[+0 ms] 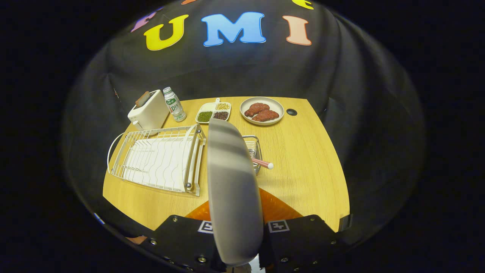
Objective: Take the plate from the dish rack, then take the spoon from the basket and place it into the plate.
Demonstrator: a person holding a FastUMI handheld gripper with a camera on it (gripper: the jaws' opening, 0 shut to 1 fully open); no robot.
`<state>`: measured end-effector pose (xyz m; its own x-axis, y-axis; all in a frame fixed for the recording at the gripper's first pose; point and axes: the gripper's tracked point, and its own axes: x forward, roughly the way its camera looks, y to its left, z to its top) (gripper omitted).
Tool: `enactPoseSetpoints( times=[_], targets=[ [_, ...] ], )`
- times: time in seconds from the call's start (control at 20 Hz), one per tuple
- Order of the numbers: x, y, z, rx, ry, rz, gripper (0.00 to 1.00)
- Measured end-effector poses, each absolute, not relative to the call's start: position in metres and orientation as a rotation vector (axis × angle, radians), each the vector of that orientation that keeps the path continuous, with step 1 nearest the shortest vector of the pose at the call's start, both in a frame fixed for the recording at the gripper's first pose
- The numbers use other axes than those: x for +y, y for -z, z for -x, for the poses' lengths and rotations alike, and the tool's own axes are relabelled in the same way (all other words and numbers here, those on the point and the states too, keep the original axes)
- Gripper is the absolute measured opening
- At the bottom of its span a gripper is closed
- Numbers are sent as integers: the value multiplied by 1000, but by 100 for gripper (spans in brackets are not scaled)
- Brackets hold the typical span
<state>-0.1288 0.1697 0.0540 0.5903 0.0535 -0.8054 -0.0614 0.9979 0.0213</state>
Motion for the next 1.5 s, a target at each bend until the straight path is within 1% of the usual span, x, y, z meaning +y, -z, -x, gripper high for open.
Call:
enactPoseSetpoints(
  times=[0.2,0.5,0.85,1.05,1.2,1.3,1.4,1.5],
  targets=[
    [166,-37,139,906,-132,-24,37],
    [163,1,157,959,-188,-40,38],
    [186,60,168,971,-268,-289,38],
    [197,85,172,942,-330,-405,38],
    [199,100,176,949,-355,-450,38],
    [183,106,172,928,-316,-423,38],
    [163,111,170,924,-278,-387,51],
    [148,115,170,925,-248,-382,52]
  ],
)
